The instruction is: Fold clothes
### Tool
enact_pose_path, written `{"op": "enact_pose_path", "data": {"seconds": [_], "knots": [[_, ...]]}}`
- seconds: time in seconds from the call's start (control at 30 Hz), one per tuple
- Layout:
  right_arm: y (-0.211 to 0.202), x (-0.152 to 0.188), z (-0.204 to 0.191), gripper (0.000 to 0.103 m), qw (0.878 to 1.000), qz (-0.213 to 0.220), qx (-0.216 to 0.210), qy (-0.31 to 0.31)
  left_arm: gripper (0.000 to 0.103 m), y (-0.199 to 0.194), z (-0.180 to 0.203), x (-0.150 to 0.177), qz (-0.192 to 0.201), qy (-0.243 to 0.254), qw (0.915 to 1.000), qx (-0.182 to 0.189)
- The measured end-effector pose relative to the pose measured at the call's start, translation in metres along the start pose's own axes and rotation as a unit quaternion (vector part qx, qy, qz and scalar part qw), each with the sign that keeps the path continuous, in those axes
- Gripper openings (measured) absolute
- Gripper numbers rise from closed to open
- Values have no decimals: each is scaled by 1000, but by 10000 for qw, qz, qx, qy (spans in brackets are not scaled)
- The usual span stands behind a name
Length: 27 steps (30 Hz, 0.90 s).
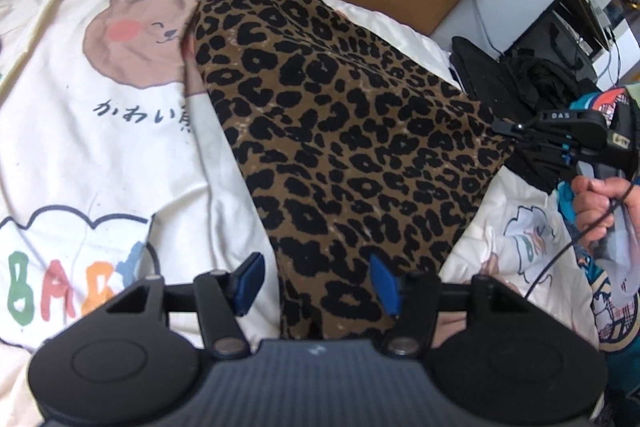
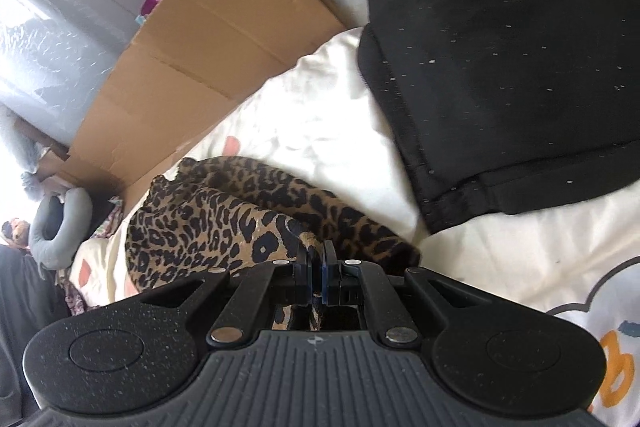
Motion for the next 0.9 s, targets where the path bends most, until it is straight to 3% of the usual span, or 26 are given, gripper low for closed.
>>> {"op": "enact_pose_path", "data": {"seconds": [0.23, 0.33, 0.53, 0.9], "knots": [[14, -4, 17, 2, 9997, 104, 142, 175, 60, -6, -8, -2, -125, 80, 9999, 12], [26, -2, 29, 4, 9988, -63, 240, 423, 60, -12, -9, -6, -193, 192, 9996, -33], [19, 8, 34, 6, 9988, -52, 171, 462, 60, -20, -8, -22, -394, 487, 9979, -165], [15, 10, 33, 2, 9990, 175, 245, 321, 60, 5, 25, -87, -413, 1091, 9922, -435]]}}
Point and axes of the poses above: each gripper's, at about its wrist camera, not at the fingertips, and y roughly the way its jaws point, z to its right, x to its underside, the point moved 4 cm from there along y, roughly the way its jaws point, and after that the axes turned 12 degrees about x, right-handed, at the moved point
